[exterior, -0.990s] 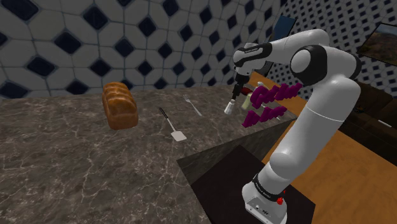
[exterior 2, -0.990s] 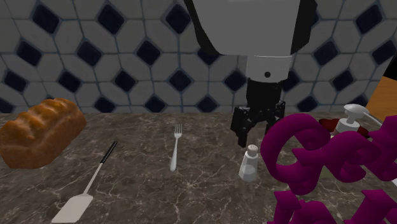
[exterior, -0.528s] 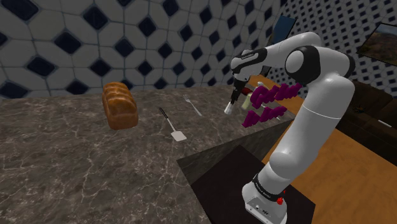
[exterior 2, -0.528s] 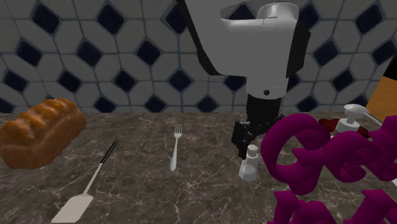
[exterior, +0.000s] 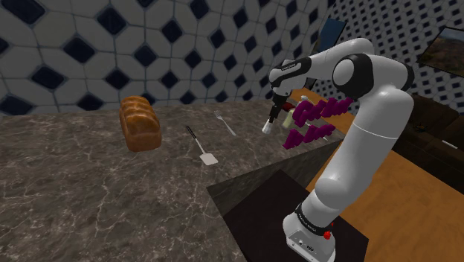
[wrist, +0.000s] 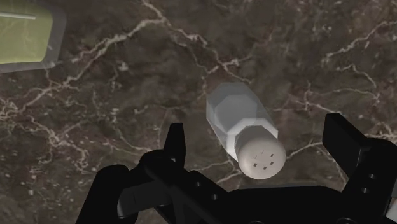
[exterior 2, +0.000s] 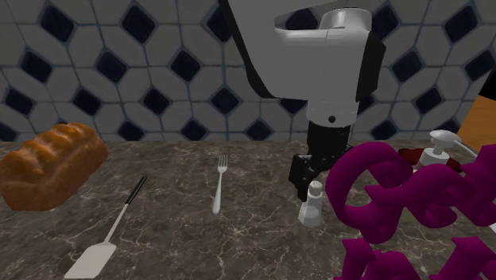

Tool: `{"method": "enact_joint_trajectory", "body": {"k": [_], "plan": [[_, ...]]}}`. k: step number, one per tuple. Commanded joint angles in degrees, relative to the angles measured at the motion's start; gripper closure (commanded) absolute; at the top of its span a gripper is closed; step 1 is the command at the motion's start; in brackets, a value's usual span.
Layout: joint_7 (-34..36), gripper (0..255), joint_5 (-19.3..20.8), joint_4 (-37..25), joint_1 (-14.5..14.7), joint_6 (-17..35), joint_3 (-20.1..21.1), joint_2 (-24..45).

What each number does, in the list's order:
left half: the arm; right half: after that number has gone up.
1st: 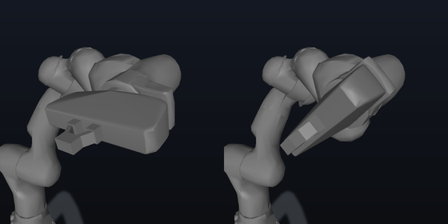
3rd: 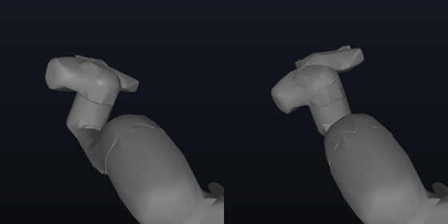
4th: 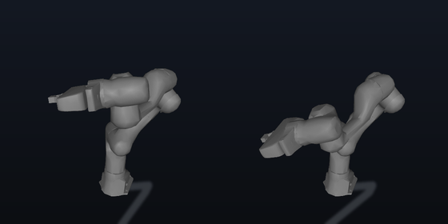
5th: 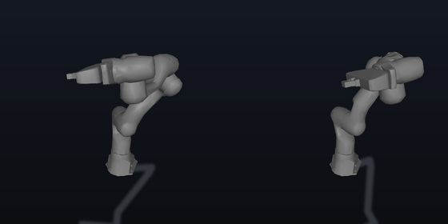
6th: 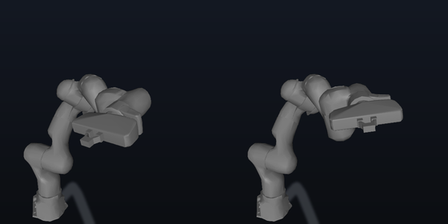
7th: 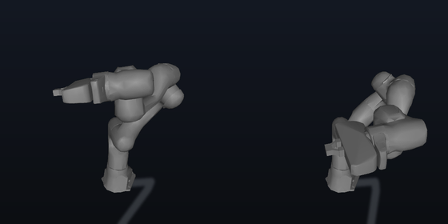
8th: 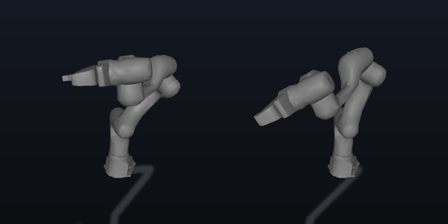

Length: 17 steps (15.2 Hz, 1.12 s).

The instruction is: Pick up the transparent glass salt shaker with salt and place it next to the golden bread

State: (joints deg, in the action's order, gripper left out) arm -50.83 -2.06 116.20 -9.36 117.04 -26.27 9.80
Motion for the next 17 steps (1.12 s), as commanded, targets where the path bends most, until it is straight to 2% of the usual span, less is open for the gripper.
{"method": "enact_joint_trajectory", "body": {"k": [1, 10, 17], "plan": [[0.0, 255, 0.0, 0.0, 0.0, 0.0, 0.0, 0.0], [0.0, 255, 0.0, 0.0, 0.0, 0.01, 0.0, 0.0], [0.72, 255, 1.23, -2.72, 0.29, -4.95, -0.2, -2.49]]}}
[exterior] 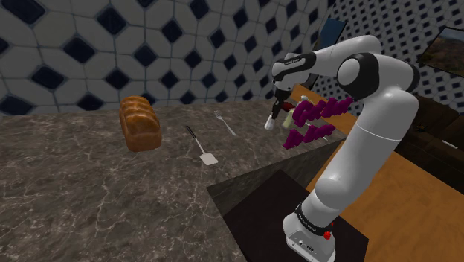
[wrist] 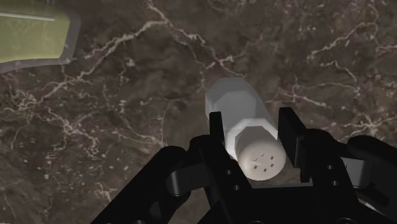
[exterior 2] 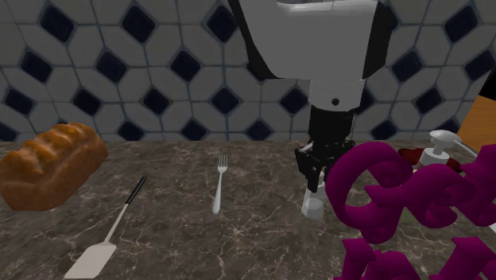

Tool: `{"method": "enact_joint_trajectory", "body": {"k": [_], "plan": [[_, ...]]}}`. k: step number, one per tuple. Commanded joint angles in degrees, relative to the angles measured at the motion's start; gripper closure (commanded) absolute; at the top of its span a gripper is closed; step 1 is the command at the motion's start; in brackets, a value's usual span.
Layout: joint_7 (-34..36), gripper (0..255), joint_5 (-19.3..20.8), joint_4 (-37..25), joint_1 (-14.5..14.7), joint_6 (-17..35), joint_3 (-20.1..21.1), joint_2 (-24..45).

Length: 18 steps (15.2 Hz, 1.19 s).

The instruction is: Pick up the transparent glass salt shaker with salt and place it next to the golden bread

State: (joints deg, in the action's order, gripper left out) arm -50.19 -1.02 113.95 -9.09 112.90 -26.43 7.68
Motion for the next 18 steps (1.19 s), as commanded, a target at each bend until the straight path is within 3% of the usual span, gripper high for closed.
{"method": "enact_joint_trajectory", "body": {"k": [1, 18], "plan": [[0.17, 255, 0.34, -0.9, 0.06, -1.53, -0.05, -0.69], [0.9, 255, 1.85, -10.39, 0.39, -14.04, -0.11, -4.05]]}}
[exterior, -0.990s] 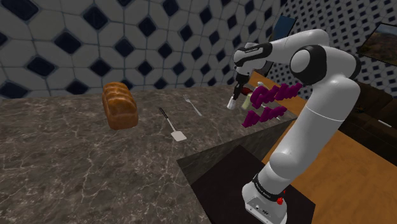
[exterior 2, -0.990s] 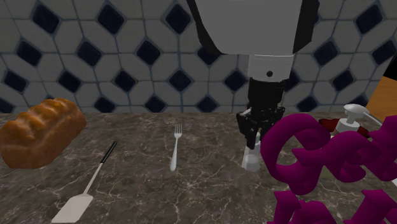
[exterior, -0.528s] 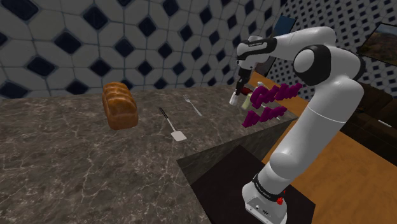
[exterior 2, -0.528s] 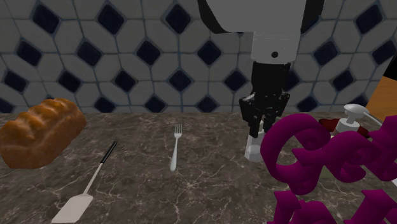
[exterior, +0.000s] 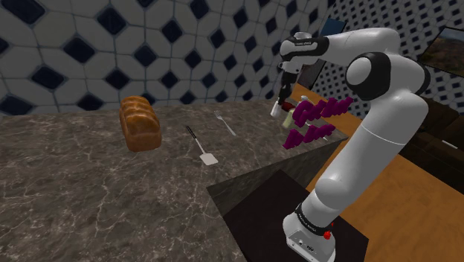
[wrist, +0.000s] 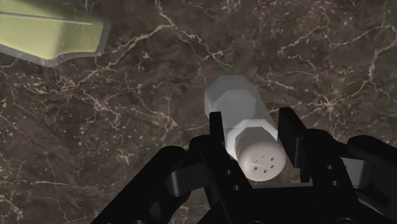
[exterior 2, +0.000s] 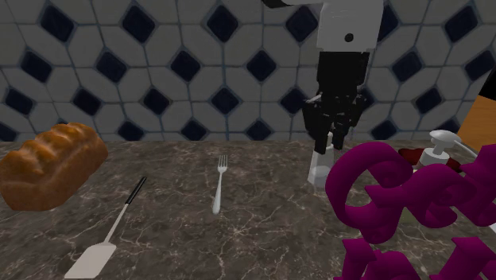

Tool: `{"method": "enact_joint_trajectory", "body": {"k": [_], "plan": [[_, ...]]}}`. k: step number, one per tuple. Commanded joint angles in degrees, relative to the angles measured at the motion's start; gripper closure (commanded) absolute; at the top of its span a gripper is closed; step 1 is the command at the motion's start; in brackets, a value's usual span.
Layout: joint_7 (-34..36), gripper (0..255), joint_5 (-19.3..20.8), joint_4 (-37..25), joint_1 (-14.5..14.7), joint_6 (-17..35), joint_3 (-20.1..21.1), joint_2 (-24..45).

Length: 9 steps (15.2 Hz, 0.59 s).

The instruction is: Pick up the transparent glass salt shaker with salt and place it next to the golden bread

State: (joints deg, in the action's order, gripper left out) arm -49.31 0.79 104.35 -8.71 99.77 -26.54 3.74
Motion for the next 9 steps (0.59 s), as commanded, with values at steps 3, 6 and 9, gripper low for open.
{"method": "enact_joint_trajectory", "body": {"k": [3, 6, 9], "plan": [[0.0, 255, 0.12, -2.88, 0.02, -3.18, 0.0, -0.3], [-0.05, 255, 0.16, -5.11, 0.01, -5.47, -0.01, -0.37], [-0.14, 255, 0.13, -7.49, -0.01, -7.79, -0.04, -0.31]]}}
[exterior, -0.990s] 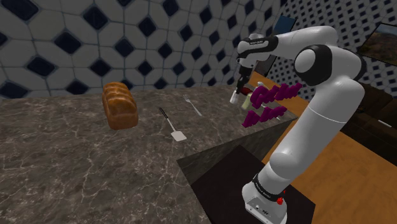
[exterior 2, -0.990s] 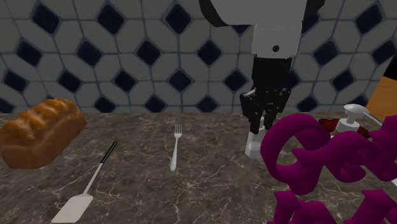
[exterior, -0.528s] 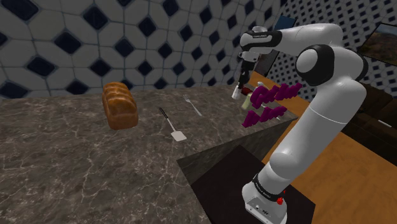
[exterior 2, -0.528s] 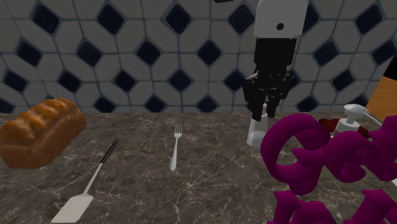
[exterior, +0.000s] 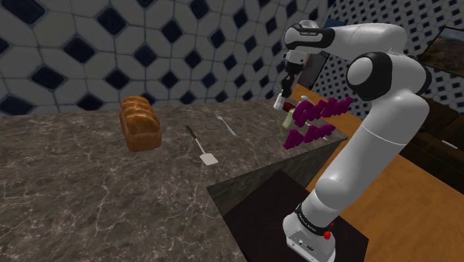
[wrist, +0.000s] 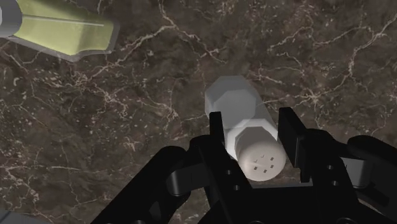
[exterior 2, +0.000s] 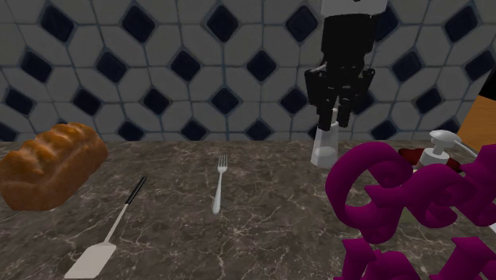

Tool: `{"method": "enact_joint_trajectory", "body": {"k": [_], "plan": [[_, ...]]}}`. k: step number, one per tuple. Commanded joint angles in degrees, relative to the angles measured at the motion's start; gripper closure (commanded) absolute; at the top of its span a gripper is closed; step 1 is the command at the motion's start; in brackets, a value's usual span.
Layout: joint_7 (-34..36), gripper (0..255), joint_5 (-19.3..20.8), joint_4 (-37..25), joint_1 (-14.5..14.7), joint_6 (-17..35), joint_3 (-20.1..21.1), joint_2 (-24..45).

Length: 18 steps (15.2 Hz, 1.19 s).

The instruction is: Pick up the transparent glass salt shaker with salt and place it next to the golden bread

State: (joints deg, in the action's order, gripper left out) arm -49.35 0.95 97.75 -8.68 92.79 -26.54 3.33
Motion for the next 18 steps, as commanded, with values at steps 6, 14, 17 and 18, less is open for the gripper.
{"method": "enact_joint_trajectory", "body": {"k": [6, 14, 17, 18], "plan": [[-0.42, 255, -0.25, -6.13, -0.18, -5.57, -0.13, 0.63], [7.25, 255, 0.95, -2.35, 3.83, -6.75, 3.42, -4.58], [11.82, 255, 1.13, 0.4, 5.93, -6.44, 5.79, -7.09], [13.32, 255, 1.1, 1.17, 6.59, -6.36, 6.6, -7.78]]}}
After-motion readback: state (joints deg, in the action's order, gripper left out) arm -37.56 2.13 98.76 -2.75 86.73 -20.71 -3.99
